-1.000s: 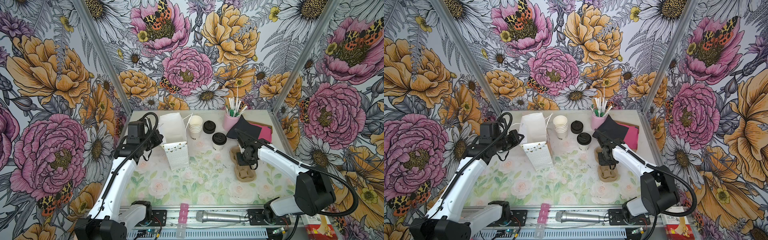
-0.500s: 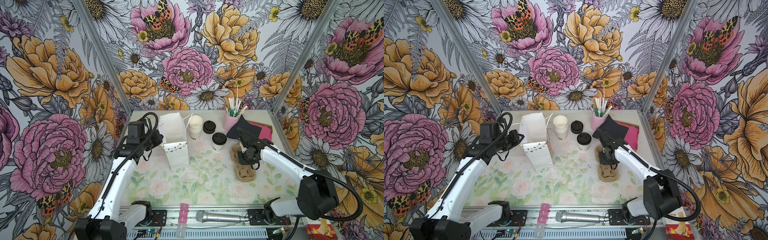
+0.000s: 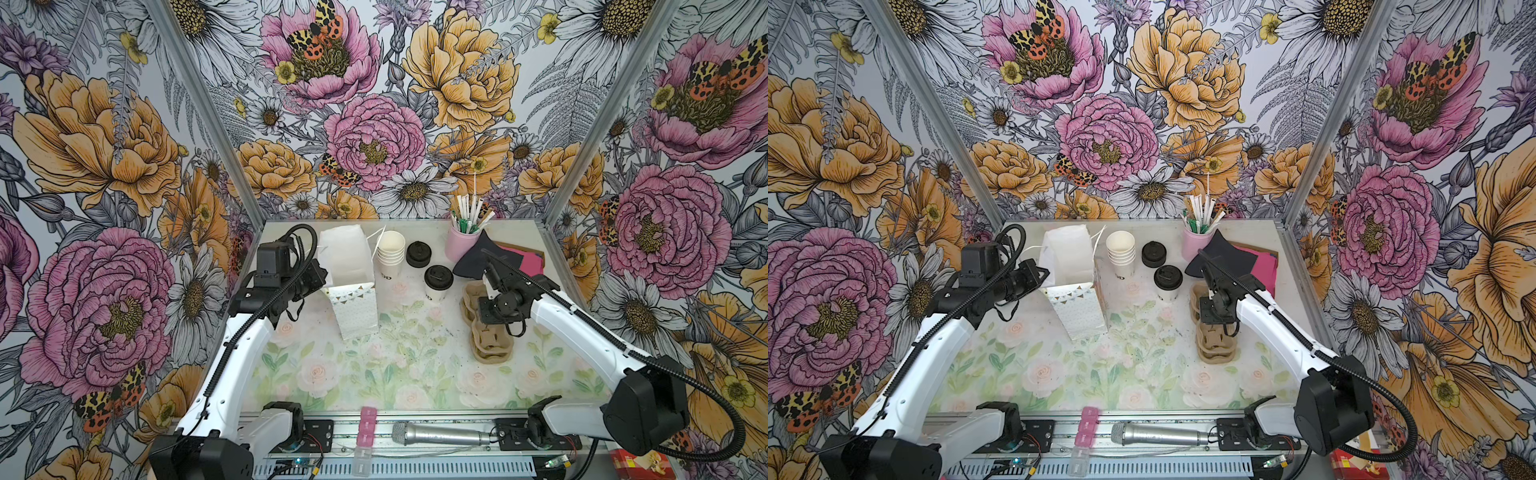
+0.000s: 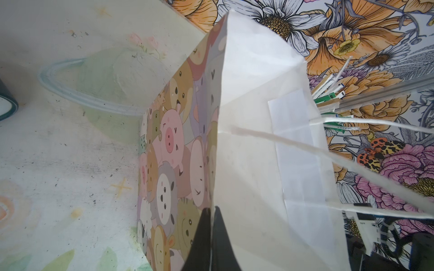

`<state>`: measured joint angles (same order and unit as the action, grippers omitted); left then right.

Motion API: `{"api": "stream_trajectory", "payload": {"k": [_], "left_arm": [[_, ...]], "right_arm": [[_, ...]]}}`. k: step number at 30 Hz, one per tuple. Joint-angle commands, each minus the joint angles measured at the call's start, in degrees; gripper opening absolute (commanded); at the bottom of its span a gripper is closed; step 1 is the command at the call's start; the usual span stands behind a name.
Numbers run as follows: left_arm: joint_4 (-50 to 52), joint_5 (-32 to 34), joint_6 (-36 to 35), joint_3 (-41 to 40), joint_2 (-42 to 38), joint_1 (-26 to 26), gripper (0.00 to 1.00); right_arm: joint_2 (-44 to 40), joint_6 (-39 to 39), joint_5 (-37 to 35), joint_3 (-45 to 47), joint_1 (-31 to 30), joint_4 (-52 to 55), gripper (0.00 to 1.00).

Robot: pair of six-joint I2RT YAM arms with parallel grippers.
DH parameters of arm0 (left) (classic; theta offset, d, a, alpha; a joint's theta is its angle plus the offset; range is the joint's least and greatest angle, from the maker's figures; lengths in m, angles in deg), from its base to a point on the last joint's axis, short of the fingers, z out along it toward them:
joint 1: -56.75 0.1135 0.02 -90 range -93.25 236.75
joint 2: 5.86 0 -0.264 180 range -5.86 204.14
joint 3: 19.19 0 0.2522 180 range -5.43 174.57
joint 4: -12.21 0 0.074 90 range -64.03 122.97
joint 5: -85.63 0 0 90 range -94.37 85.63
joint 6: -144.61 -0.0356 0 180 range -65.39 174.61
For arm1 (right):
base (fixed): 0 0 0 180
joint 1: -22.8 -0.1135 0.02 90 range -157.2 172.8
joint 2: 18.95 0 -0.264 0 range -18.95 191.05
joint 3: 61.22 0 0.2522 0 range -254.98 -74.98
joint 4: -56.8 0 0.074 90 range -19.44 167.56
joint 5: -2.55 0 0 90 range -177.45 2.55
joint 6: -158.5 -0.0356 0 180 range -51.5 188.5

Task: Pack a coffee takeout order
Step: Pick up the cup tray from the cup tray, then place the cup tray in the takeout bag.

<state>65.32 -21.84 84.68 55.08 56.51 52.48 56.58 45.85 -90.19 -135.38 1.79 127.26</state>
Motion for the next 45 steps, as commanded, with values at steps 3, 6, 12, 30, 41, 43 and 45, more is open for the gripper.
{"api": "stream_trajectory", "payload": {"k": [3, 6, 12, 30, 41, 43, 45], "left_arm": [[-0.06, -0.37, -1.42, -0.67, 0.36, -0.4, 0.0], [-0.16, -0.26, -1.57, -0.61, 0.27, -0.47, 0.0], [-0.58, -0.22, -1.82, -0.62, 0.1, -0.42, 0.0], [-9.07, 7.43, -7.67, 0.09, -3.07, -4.96, 0.0], [-24.21, 20.11, -9.32, -12.82, -12.32, -14.89, 0.0], [-26.39, 23.77, -9.61, -15.83, -14.09, -17.74, 0.0], [-28.22, 27.71, -10.02, -18.32, -15.51, -20.46, 0.0]], "right_arm": [[-5.28, 0.15, 0.86, -5.18, 0.32, 0.67, 0.25], [-7.58, -0.19, 1.71, -7.93, 0.29, 1.03, 0.24], [-10.94, -2.17, 4.69, -13.83, 0.27, 1.39, 0.22], [-2.32, -6.06, -6.18, -35.96, -18.56, -0.25, 0.21], [7.69, -9.18, -18.8, -49.07, -35.78, -9.53, 0.2], [10.99, -8.45, -21.23, -52.46, -38.47, -10.45, 0.2], [14.33, -6.84, -24.39, -56.55, -41.12, -10.48, 0.2]]}}
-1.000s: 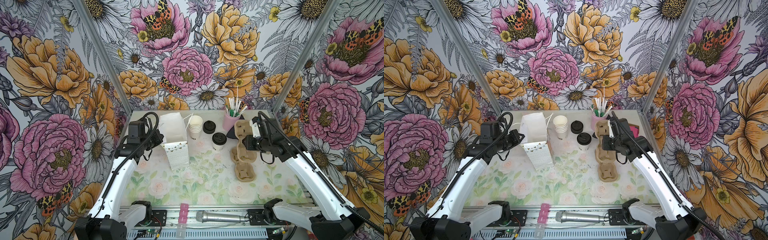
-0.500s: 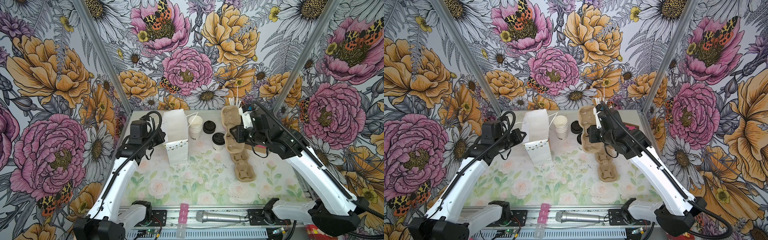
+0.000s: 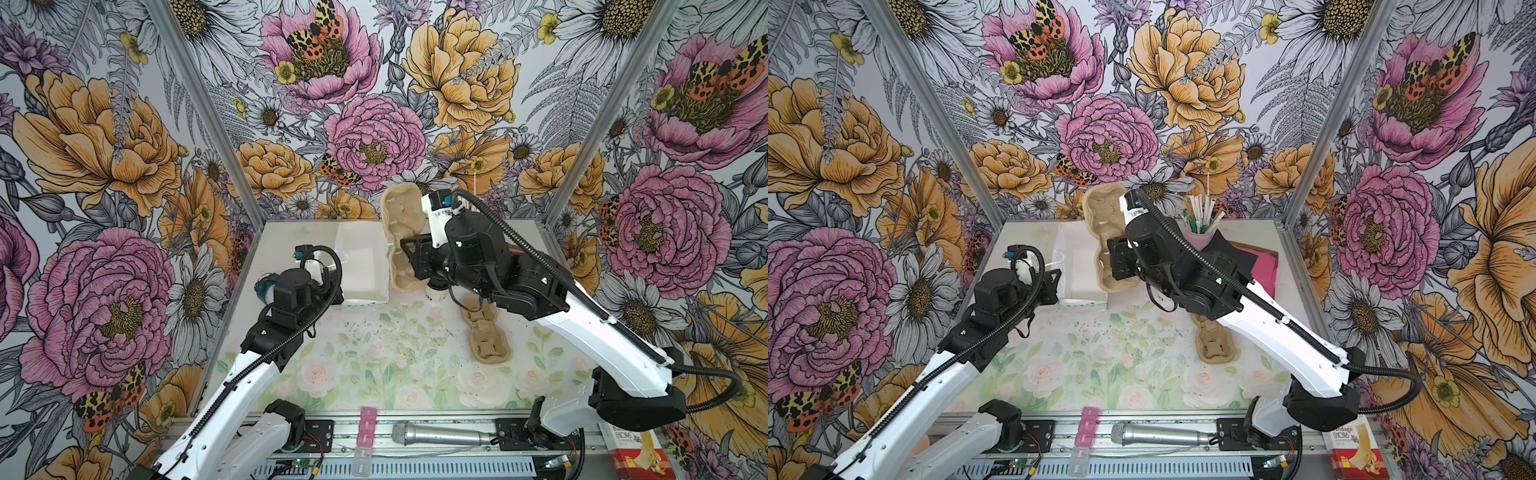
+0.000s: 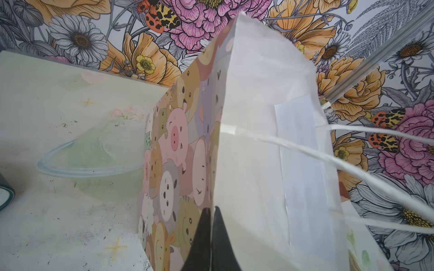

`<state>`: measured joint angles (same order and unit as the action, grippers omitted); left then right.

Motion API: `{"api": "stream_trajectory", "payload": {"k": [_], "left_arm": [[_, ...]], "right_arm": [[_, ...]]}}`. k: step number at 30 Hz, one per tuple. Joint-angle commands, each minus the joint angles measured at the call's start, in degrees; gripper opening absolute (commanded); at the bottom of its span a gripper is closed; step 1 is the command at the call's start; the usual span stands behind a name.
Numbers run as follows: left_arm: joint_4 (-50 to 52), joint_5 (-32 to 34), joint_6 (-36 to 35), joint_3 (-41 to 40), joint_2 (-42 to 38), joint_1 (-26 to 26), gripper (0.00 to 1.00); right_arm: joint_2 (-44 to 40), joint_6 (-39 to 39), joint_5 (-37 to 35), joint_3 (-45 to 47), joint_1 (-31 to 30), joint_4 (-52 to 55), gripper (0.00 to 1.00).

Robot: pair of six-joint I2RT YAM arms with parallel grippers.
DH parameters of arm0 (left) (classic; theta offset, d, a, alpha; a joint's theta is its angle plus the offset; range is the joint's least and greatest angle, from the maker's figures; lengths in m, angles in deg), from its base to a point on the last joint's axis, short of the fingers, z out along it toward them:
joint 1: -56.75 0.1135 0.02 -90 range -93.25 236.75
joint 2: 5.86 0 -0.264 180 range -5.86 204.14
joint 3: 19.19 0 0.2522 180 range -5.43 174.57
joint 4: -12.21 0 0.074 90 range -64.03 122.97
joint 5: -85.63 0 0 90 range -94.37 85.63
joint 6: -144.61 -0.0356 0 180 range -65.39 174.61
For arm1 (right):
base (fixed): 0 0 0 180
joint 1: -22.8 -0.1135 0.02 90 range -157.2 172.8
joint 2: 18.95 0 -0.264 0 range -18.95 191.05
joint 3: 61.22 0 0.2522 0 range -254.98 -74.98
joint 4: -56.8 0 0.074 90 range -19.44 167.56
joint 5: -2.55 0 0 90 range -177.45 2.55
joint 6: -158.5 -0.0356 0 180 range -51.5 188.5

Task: Pack a coffee takeout order
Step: Place the cup tray in the takeout bag.

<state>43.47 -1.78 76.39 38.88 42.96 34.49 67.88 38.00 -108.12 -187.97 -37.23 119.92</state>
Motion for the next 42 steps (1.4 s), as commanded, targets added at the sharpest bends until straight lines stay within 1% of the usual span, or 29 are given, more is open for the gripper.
{"api": "stream_trajectory", "payload": {"k": [1, 3, 6, 10, 12, 14, 18, 22, 28, 34, 42], "left_arm": [[-7.31, 8.99, -1.75, -3.37, -2.65, -3.82, 0.0], [-8.94, 12.96, -1.15, -5.69, -4.15, -5.69, 0.0], [-10.11, 15.35, -0.43, -7.81, -6.3, -7.31, 0.0], [-10.02, 15.54, -0.69, -8.95, -7.98, -7.88, 0.0], [-9.68, 15.11, -0.56, -9.07, -8.02, -7.88, 0.0], [-9.64, 14.99, 0.22, -9.29, -8.02, -7.88, 0.0], [-10.9, 15.08, 2.03, -10.59, -8.63, -8.16, 0.0], [-11.19, 15.13, 2.78, -11.34, -9.12, -8.36, 0.0], [-11.7, 14.55, 4.05, -13.03, -10.76, -8.54, 0.0], [-11.53, 14.13, 5.09, -14.3, -12.3, -8.49, 0.0], [-12.44, 12.67, 6.41, -14.73, -12.3, -8.6, 0.0]], "right_arm": [[4.67, 1.63, -8.41, -5.64, -3.35, -3.13, 0.2], [7.33, 1.54, -10.94, -7.88, -4.92, -3.13, 0.19], [10.89, 0.25, -13.66, -9.46, -6.3, -3.28, 0.18], [14.55, -0.1, -13.01, -11.35, -6.95, -3.31, 0.18], [15.86, 0.32, -14.25, -12.62, -7.7, -3.31, 0.18], [16.78, 0.05, -15.32, -12.31, -7.91, -3.3, 0.18], [18.05, -3.03, -15.46, -10.37, -7.58, -3.27, 0.17], [17.57, -6.27, -15.46, -7.02, -6.99, -3.31, 0.17], [16.22, -9.78, -12.81, -1.77, -4.87, -3.29, 0.17], [13.88, -9.49, -13.28, 1.01, -4.13, -3.97, 0.17], [15.76, -10.51, -11.15, 1.13, -4.0, -4.04, 0.17]]}}
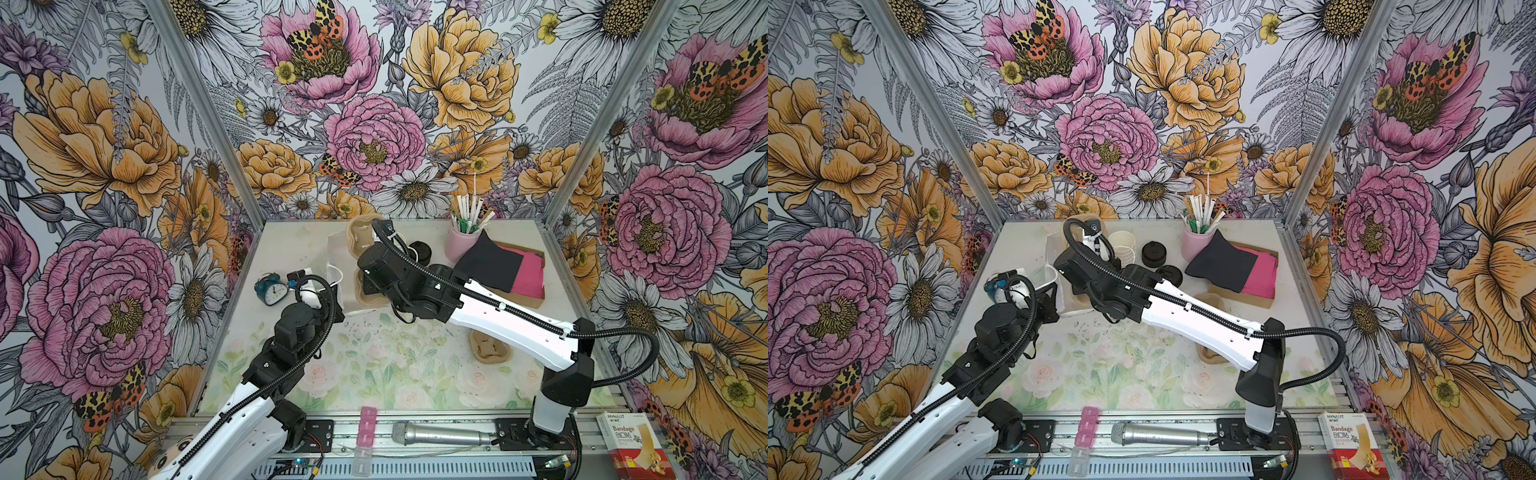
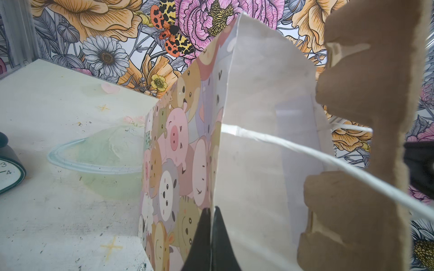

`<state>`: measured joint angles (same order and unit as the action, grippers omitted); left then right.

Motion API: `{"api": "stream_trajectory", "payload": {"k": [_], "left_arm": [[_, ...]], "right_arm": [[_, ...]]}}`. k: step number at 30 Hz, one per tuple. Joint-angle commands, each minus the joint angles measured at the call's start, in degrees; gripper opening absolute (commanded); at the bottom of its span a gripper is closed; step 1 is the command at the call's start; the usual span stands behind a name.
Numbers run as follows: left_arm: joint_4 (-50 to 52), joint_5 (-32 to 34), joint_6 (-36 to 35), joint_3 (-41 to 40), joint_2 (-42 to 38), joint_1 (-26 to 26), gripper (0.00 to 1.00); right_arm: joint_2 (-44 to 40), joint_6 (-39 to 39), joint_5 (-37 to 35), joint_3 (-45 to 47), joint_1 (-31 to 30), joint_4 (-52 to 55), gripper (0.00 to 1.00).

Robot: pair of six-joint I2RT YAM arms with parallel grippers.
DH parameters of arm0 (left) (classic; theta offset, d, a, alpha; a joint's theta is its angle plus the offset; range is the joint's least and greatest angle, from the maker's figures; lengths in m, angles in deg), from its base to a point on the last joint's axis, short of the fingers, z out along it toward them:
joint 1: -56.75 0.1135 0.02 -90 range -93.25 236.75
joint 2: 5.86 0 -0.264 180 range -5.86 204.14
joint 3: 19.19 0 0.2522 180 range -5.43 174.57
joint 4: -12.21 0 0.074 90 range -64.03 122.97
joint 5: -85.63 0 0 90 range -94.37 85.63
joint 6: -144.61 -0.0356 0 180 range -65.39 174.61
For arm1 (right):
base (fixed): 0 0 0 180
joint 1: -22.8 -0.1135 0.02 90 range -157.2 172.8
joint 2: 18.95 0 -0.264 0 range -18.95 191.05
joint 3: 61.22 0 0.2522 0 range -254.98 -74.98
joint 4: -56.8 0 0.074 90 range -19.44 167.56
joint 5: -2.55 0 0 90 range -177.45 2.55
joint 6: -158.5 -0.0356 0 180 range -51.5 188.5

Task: Pack a coffee takeout order
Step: Place the cup tray in the takeout bag.

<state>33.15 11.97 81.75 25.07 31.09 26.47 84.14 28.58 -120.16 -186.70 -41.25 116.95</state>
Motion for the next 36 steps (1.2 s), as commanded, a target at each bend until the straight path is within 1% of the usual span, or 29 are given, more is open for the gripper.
{"api": "stream_trajectory", "payload": {"k": [1, 12, 19, 25, 36], "left_arm": [[-2.14, -1.26, 1.01, -0.97, -0.32, -0.58, 0.0], [-2.59, -1.31, 1.52, -2.16, -1.04, -1.02, 0.0], [-3.26, -1.4, 2.2, -2.62, -1.28, -1.01, 0.0], [-3.23, -1.07, 3.07, -2.77, -1.35, -1.09, 0.0], [-2.97, -1.4, 3.97, -2.11, -1.18, -1.08, 0.0]], "right_arm": [[-0.2, -1.2, 1.29, -0.52, -0.09, -1.1, 0.17], [5.07, 0.07, 2.61, -6.84, -1.28, -1.08, 0.17], [8.17, 0.31, 3.71, -7.75, -0.37, -1.01, 0.17], [6.52, -0.58, 2.54, -3.6, 0.81, -1.13, 0.17], [4.52, -1.06, 3.89, 1.24, 1.99, -1.13, 0.17]]}}
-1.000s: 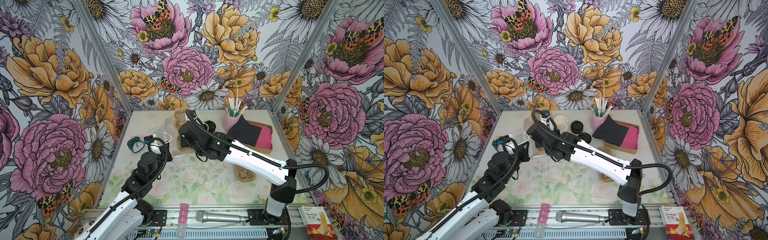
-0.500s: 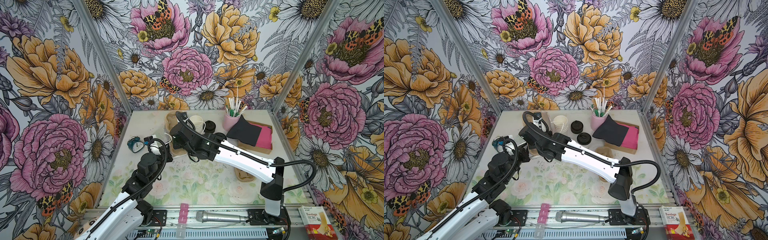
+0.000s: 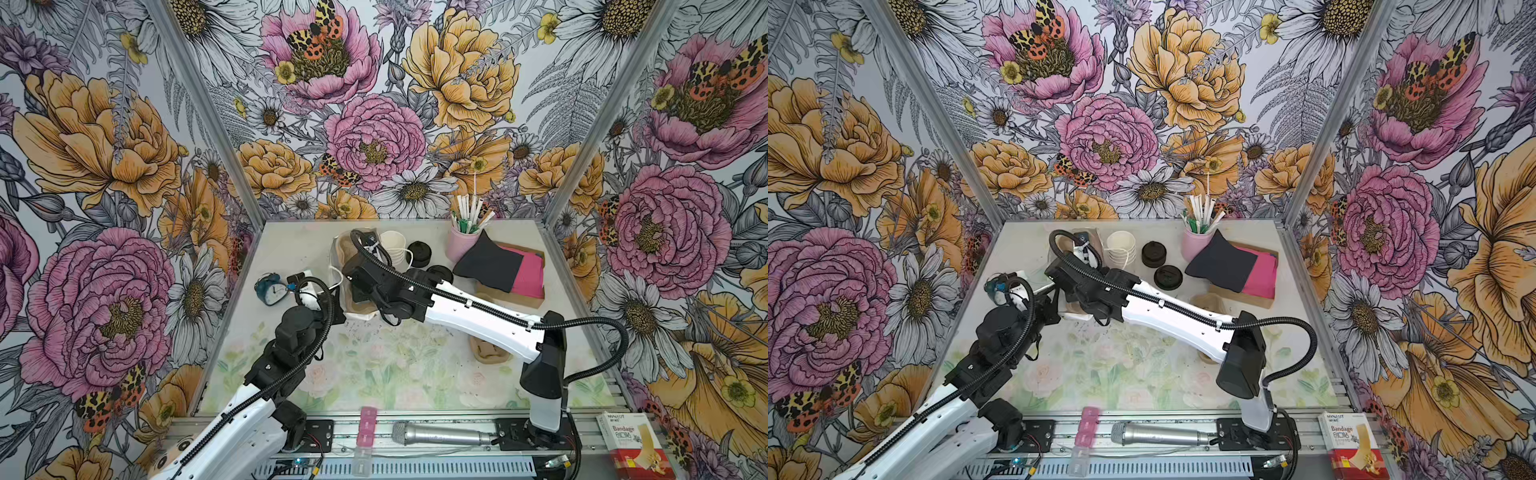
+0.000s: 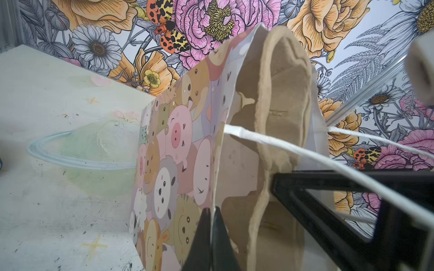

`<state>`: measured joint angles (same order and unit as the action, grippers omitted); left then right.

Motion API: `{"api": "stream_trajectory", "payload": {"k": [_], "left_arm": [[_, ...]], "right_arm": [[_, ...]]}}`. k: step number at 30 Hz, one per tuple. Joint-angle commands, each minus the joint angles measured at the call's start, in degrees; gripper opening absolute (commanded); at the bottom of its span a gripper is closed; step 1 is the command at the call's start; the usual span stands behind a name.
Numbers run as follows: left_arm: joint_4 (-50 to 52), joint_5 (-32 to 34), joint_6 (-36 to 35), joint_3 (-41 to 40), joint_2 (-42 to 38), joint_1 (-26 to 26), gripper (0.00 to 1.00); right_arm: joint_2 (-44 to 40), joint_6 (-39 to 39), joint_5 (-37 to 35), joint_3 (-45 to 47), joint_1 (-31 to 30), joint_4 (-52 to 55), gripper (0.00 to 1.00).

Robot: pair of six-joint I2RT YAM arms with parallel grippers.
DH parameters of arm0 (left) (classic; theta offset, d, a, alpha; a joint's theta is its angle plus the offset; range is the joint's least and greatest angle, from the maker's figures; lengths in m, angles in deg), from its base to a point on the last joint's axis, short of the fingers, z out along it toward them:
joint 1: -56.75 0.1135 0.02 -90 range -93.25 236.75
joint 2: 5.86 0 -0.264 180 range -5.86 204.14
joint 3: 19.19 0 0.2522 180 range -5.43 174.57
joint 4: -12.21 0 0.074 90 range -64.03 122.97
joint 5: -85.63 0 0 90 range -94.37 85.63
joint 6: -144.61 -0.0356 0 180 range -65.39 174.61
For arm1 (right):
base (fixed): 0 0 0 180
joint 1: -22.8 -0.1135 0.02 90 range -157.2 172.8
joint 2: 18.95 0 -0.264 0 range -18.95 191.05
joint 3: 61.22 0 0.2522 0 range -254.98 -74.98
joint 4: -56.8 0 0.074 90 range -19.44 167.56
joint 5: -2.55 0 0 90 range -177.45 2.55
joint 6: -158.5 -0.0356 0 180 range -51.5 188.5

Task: Pack a coffee takeout order
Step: Place the cup tray in the takeout bag.

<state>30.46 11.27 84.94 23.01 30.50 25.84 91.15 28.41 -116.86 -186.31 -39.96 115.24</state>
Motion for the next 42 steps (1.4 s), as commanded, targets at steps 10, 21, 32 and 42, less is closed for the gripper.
{"api": "stream_trajectory", "payload": {"k": [10, 21, 32, 42], "left_arm": [[-0.46, -1.0, 0.95, -0.07, -0.32, -0.47, 0.0], [-0.81, -2.37, 0.63, 0.12, -0.07, -0.39, 0.0], [-2.72, -6.85, -0.18, 0.85, 1.7, -0.86, 0.0], [-2.97, -7.04, -1.06, 1.13, 1.33, -1.94, 0.0]], "right_arm": [[-1.76, -1.3, 1.85, 0.61, 0.71, 0.5, 0.17], [1.02, -2.65, 3.81, 1.91, 0.81, 0.61, 0.17], [4.71, -2.54, 4.82, -0.63, 1.31, 0.63, 0.17], [5.32, -2.28, 0.0, 0.63, 2.5, 0.89, 0.17]]}}
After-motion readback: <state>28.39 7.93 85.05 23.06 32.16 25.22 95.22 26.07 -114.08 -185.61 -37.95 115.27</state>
